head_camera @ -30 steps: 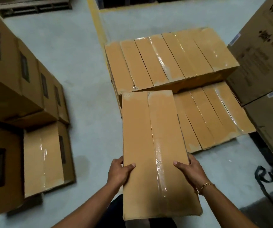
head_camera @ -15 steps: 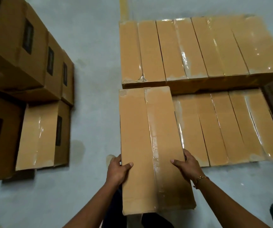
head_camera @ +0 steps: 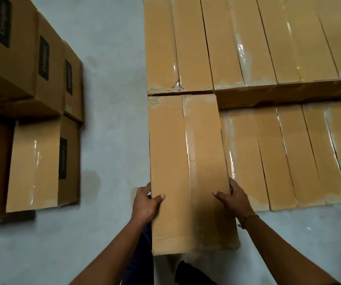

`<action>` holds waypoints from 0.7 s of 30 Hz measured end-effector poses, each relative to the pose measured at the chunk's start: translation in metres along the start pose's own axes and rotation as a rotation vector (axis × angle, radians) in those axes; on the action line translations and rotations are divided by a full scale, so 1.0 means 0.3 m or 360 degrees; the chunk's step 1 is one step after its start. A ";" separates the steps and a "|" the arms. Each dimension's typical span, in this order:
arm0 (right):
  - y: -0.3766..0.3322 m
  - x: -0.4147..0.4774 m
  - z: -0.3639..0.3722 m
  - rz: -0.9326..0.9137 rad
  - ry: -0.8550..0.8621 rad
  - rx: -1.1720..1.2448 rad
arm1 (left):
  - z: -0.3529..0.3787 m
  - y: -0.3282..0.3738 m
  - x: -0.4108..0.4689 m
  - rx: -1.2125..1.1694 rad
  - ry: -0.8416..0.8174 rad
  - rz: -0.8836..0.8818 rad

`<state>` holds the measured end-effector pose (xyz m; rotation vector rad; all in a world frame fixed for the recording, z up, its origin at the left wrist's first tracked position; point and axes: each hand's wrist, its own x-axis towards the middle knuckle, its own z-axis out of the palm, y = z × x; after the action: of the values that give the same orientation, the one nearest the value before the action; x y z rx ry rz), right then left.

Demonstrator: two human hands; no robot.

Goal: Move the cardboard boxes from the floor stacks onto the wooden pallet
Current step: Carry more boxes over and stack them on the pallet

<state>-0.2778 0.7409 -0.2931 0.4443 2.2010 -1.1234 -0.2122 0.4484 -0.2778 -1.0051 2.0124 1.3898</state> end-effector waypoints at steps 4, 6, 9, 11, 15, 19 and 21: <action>-0.001 0.029 0.005 0.0004 0.0019 -0.0002 | 0.010 0.001 0.033 0.0012 0.0021 -0.0009; 0.006 0.046 0.005 0.0015 0.0018 0.0001 | 0.013 0.001 0.048 0.0007 0.0027 -0.0015; 0.013 0.073 0.009 0.0003 0.0017 0.0001 | 0.019 -0.002 0.073 0.0011 0.0028 -0.0017; 0.009 0.083 0.013 -0.0006 0.0021 0.0001 | 0.023 -0.004 0.086 0.0016 0.0032 -0.0016; 0.003 0.105 0.013 0.0001 0.0012 -0.0001 | 0.031 -0.007 0.110 0.0017 0.0028 -0.0030; 0.014 0.120 0.016 0.0018 0.0027 -0.0030 | 0.038 -0.018 0.130 0.0004 -0.0001 -0.0062; 0.014 0.124 0.021 0.0013 0.0018 -0.0037 | 0.041 -0.022 0.140 -0.0022 -0.0005 -0.0066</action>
<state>-0.3011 0.7388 -0.3232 0.4505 2.2174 -1.0927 -0.2326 0.4460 -0.3171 -1.0442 1.9709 1.3848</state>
